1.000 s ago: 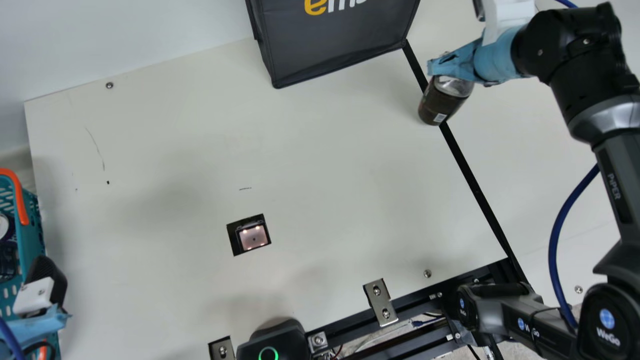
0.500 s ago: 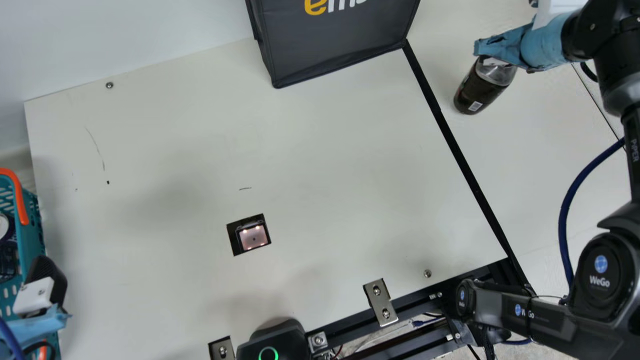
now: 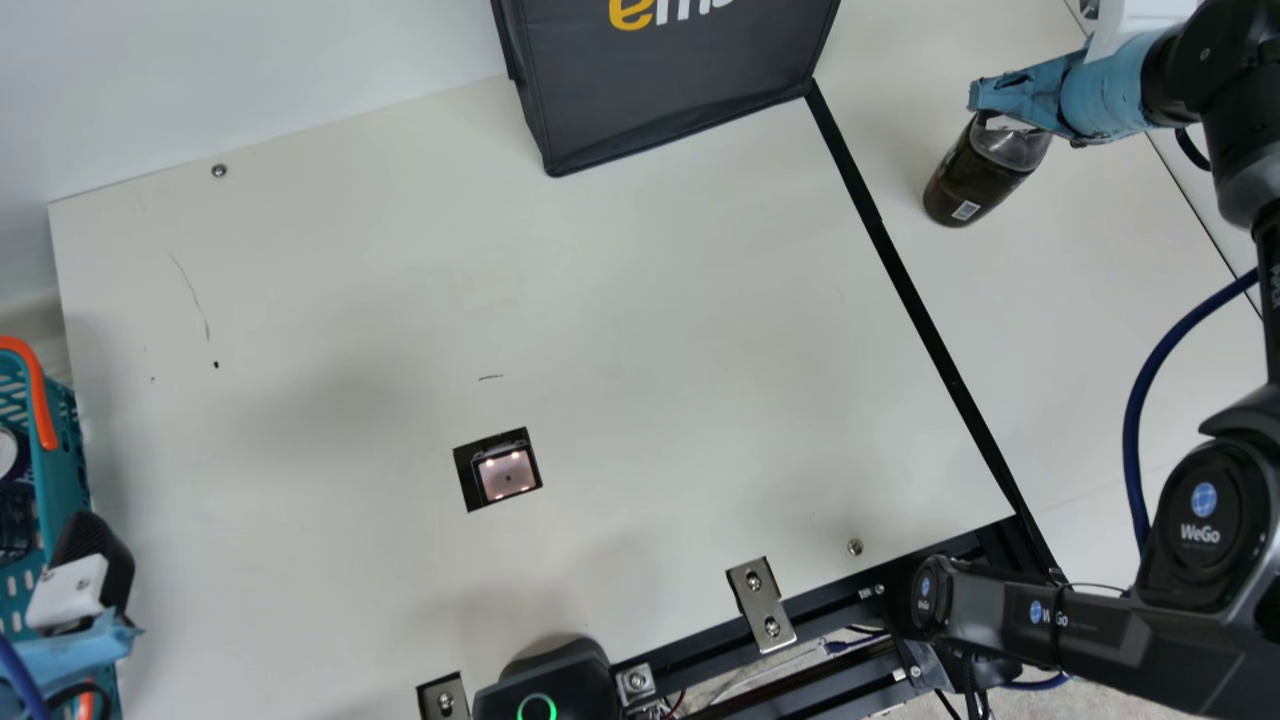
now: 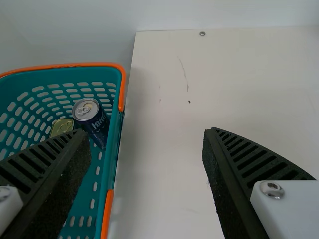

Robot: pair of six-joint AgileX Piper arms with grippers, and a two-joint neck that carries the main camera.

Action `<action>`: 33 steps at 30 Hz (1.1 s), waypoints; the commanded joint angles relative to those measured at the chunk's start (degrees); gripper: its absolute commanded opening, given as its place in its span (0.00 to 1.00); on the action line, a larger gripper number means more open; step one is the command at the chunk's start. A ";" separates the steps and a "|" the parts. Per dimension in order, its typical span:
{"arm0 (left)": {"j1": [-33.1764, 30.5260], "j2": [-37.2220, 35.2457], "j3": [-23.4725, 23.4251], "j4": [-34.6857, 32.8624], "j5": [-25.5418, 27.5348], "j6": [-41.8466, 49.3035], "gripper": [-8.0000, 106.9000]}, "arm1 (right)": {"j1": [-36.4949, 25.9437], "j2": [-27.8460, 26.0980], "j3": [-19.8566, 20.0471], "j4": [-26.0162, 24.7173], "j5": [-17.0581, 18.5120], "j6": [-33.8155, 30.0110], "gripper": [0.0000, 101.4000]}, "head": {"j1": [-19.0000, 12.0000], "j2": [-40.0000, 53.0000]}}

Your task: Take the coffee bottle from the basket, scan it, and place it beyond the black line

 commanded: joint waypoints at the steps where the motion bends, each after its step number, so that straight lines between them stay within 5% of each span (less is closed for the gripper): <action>1: 0.00 0.00 0.00 0.00 0.00 0.00 0.85 | 0.01 -0.01 0.23 0.12 -0.40 -0.09 0.00 | -1.48 -0.05; 13: 0.00 0.00 0.00 0.00 0.00 0.00 0.85 | 0.51 -0.30 1.07 -0.23 -1.55 -0.02 0.00 | -1.48 -0.05; 33: 0.00 0.00 0.00 0.00 0.00 0.00 0.85 | 1.65 -1.87 1.82 -0.80 -1.68 0.98 0.66 | -1.48 -0.05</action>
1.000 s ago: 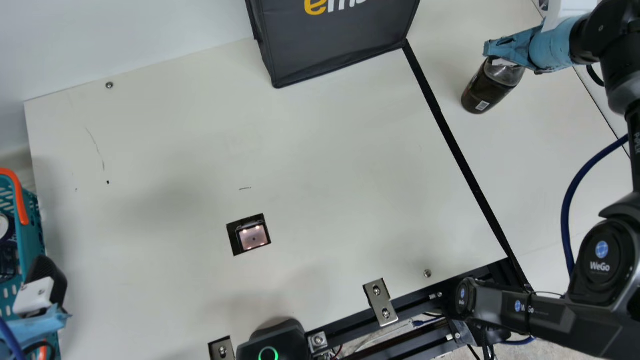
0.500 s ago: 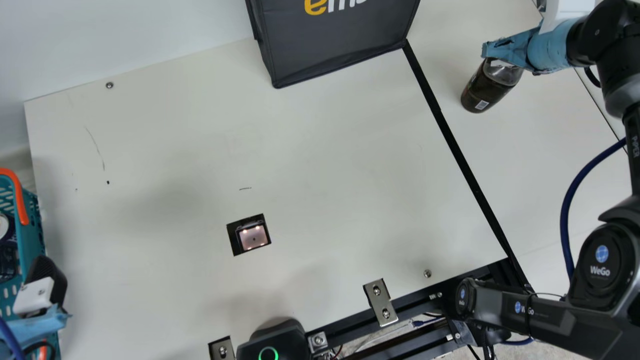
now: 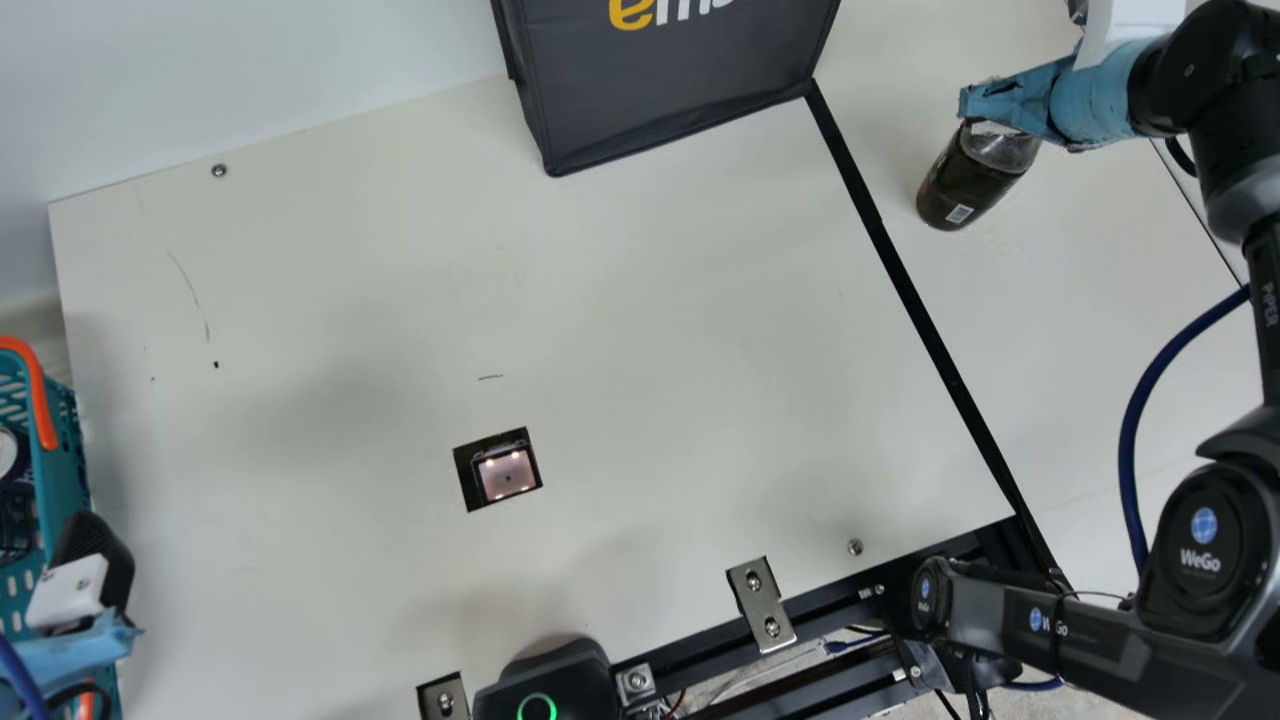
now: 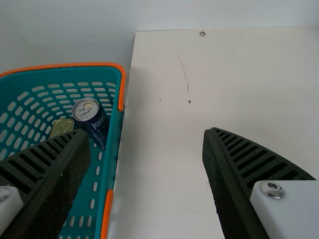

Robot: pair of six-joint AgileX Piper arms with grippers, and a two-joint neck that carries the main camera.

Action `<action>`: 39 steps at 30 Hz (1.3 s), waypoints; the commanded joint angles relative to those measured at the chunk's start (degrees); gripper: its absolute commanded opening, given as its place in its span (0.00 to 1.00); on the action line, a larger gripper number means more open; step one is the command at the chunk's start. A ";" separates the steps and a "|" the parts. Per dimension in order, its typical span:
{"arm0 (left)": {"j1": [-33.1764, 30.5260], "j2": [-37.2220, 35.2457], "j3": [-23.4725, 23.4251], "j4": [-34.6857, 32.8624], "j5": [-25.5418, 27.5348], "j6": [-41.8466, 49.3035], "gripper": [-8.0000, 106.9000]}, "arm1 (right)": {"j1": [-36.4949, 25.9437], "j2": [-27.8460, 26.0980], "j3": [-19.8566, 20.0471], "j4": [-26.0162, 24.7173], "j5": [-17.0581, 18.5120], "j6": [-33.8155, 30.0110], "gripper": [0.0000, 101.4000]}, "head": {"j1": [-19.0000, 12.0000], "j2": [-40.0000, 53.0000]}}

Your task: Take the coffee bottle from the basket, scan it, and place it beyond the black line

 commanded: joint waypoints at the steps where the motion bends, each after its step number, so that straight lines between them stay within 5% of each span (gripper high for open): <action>1: 0.00 0.00 0.00 0.00 0.00 0.00 0.85 | 0.16 0.07 -0.07 -0.10 0.30 0.16 0.69 | -1.48 -0.13; 8: 0.00 0.00 0.00 0.00 0.00 0.00 0.85 | 0.84 -0.43 -0.07 -0.40 0.47 0.79 0.90 | -1.48 -0.13; 39: 0.00 0.00 0.00 0.00 0.00 0.00 0.85 | 13.16 -6.21 -3.62 -2.34 3.36 8.28 0.90 | -1.48 -0.13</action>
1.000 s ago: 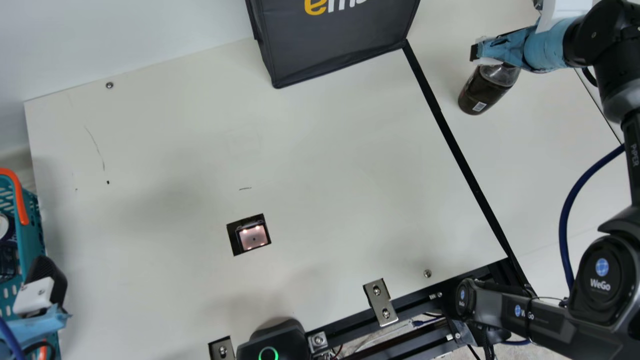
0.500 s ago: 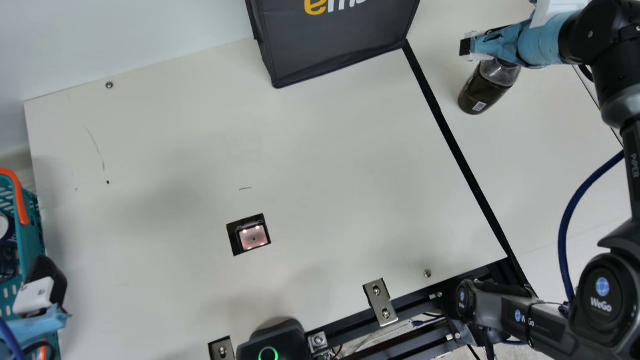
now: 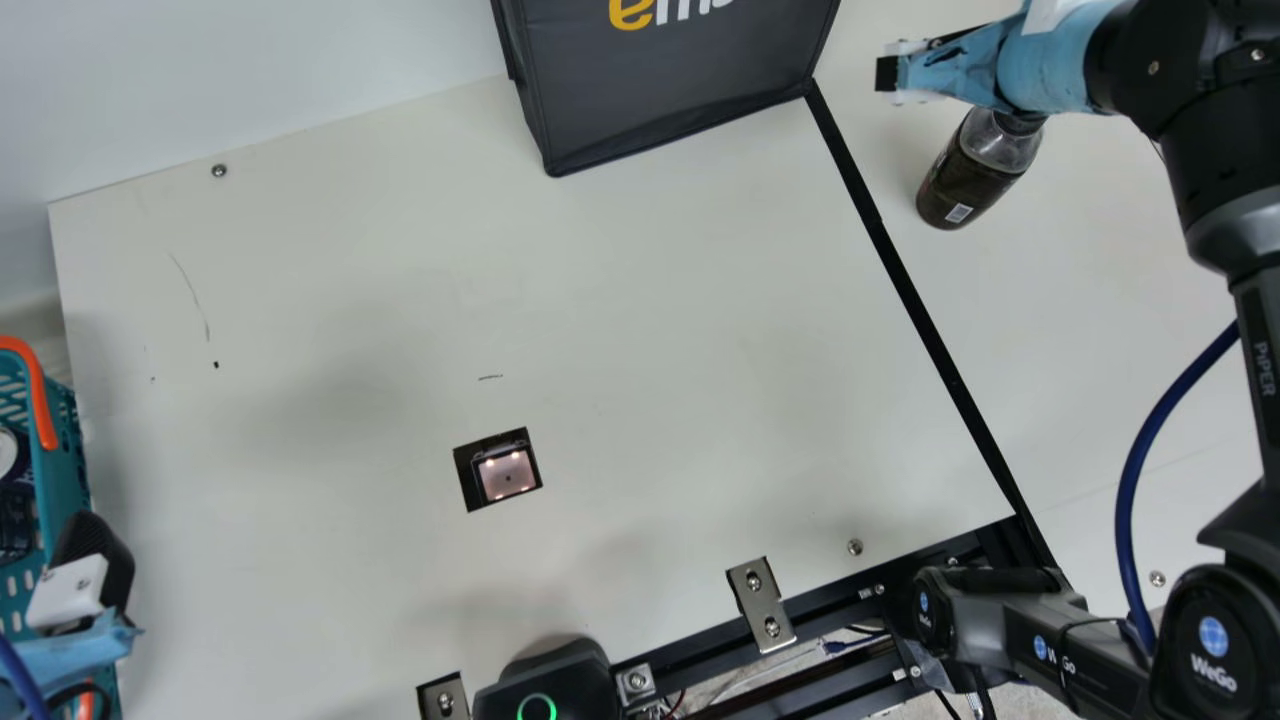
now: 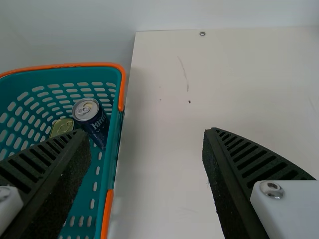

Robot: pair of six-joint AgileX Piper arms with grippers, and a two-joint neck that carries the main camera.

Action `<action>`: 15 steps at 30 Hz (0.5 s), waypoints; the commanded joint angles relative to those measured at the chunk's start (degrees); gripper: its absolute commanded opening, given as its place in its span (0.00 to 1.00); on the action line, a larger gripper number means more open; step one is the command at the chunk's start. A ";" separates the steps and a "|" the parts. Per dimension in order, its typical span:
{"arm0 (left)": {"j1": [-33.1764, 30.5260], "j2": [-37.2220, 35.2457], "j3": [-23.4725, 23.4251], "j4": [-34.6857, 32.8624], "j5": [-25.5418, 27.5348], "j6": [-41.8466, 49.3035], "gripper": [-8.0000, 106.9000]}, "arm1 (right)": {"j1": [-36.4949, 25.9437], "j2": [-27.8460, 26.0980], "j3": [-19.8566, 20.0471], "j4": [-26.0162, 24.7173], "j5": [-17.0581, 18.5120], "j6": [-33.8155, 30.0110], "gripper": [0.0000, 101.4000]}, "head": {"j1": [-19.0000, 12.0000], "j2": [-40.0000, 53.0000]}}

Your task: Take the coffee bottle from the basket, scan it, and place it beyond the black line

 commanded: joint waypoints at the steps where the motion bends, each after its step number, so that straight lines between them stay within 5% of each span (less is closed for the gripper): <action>1: 0.00 0.00 0.00 0.00 0.00 0.00 0.85 | 1.59 -0.28 -0.15 -0.43 0.02 0.77 0.90 | -1.48 -0.05; 15: 0.00 0.00 0.00 0.00 0.00 0.00 0.85 | 11.94 -3.52 -0.15 -3.04 0.44 6.38 0.90 | -1.48 -0.05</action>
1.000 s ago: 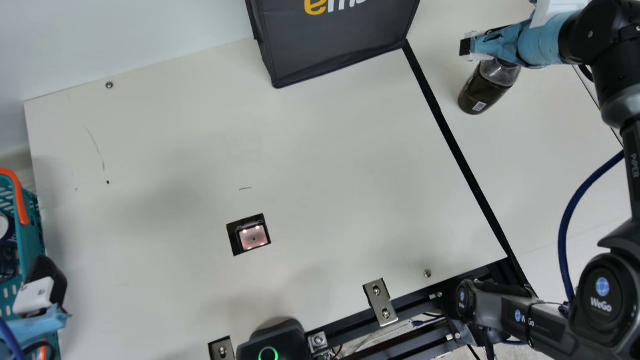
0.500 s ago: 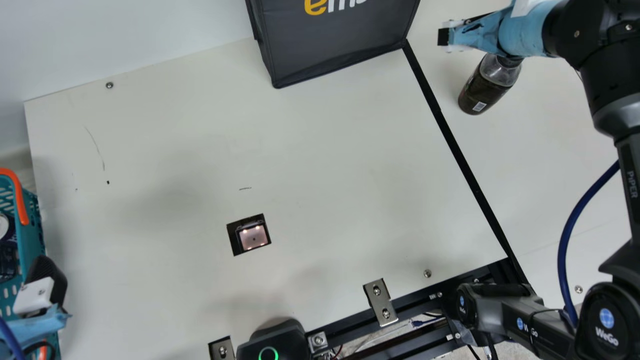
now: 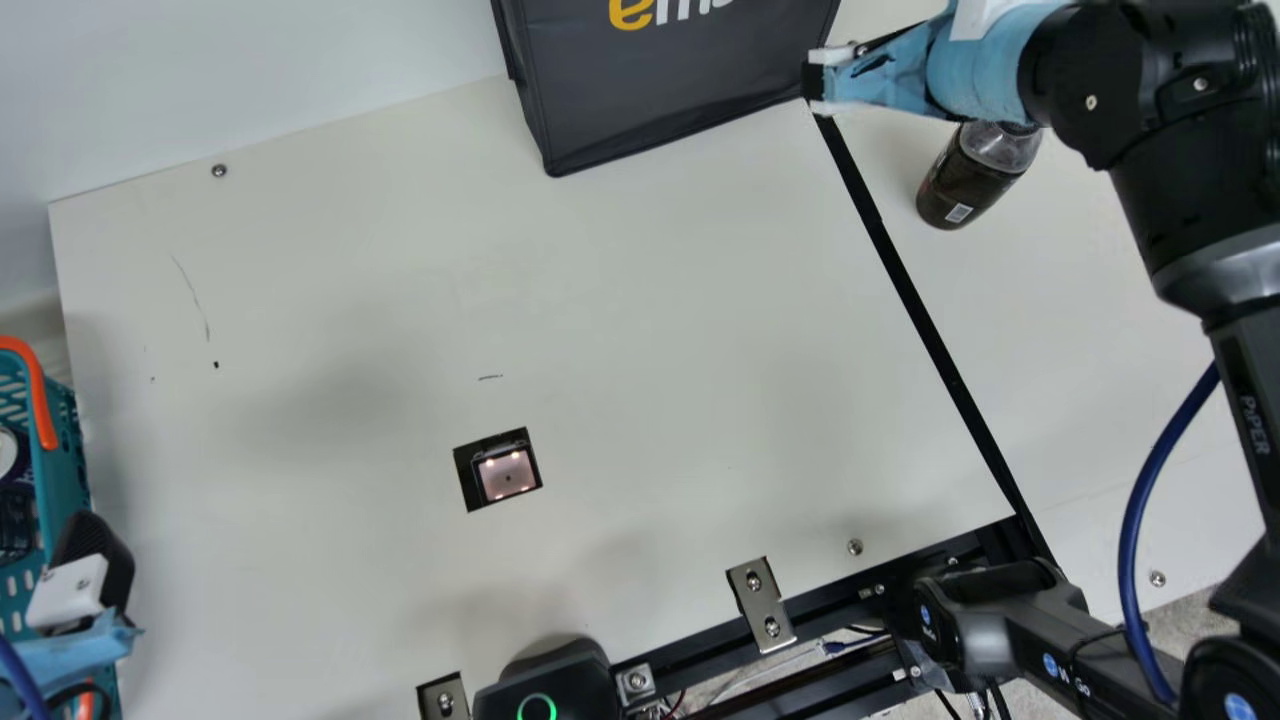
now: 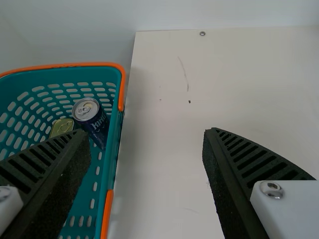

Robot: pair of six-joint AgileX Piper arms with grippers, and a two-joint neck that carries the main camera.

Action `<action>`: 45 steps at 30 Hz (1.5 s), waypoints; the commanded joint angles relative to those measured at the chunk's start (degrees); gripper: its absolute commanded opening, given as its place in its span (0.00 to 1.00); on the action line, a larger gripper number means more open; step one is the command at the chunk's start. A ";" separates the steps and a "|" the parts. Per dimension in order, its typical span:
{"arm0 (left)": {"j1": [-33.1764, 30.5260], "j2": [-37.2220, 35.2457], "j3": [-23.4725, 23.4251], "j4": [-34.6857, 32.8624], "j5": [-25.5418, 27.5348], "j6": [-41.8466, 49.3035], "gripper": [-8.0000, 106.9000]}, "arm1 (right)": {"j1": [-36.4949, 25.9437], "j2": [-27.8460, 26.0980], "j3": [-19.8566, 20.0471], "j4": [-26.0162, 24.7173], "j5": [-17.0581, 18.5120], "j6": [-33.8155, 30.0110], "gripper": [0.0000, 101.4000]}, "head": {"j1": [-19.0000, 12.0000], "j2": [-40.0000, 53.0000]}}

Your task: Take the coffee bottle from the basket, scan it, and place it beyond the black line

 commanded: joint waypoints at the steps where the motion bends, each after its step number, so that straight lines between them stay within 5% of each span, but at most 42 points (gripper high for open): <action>1: 0.00 0.00 0.00 0.00 0.00 0.00 0.85 | 1.66 -0.31 0.08 -0.47 -0.01 0.81 0.90 | -1.48 -0.05; 27: 0.00 0.00 0.00 0.00 0.00 0.00 0.85 | 12.80 -5.15 3.48 -6.22 -7.14 9.69 0.90 | -1.48 -0.05; 45: 0.00 0.00 0.00 0.00 0.00 0.00 0.85 | 11.93 -6.59 1.22 -5.51 -4.29 8.29 0.90 | -1.48 -0.05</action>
